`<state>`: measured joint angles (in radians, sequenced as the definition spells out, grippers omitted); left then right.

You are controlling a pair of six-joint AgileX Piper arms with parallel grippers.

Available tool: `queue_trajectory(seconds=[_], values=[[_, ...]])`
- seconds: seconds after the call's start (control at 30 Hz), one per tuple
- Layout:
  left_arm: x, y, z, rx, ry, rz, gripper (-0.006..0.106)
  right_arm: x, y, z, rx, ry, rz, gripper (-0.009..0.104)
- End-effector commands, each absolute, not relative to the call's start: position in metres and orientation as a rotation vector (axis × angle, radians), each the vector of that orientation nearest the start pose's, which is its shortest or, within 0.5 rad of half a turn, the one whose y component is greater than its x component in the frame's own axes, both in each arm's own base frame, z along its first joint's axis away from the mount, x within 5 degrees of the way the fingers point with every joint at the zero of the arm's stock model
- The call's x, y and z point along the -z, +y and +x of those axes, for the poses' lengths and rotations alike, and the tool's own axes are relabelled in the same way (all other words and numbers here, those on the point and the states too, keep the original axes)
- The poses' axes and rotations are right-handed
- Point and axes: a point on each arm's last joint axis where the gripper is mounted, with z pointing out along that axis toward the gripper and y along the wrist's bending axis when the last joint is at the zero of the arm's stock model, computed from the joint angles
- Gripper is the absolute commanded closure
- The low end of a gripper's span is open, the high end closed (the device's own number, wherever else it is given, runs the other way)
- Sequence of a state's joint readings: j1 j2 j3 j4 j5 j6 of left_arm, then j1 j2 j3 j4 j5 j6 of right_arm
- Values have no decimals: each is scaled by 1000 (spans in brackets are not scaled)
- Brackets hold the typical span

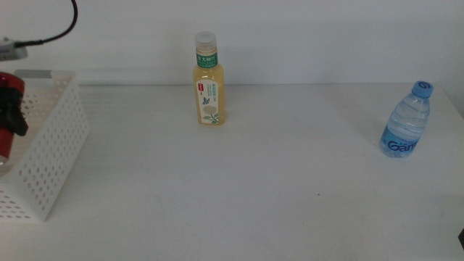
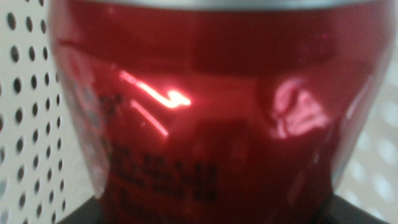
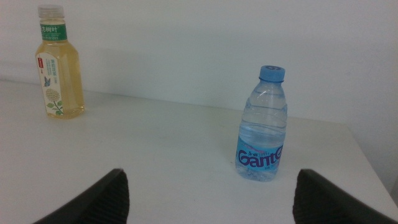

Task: Use arms to grab the bottles and put them into the dustbin to the left of the table.

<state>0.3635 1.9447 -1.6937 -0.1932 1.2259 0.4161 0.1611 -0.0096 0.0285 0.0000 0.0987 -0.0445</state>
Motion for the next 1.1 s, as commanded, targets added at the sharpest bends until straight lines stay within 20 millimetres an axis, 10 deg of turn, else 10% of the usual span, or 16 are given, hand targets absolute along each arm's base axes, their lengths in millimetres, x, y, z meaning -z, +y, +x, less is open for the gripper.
queue_trajectory(seconds=[0.0,0.87,0.97,1.0,1.07], values=[[-292,128,389,121,2778,4,105,-206,8,54,-76,1482,-162,24],[-214,132,418,209,2889,-1,97,-206,8,54,-76,1482,-162,24],[-213,132,418,212,2892,-1,81,-206,8,54,-76,1482,-162,24],[-213,132,418,203,2890,2,28,-206,8,54,-76,1482,-162,24],[-213,132,418,205,2892,2,15,-206,8,54,-76,1482,-162,24]])
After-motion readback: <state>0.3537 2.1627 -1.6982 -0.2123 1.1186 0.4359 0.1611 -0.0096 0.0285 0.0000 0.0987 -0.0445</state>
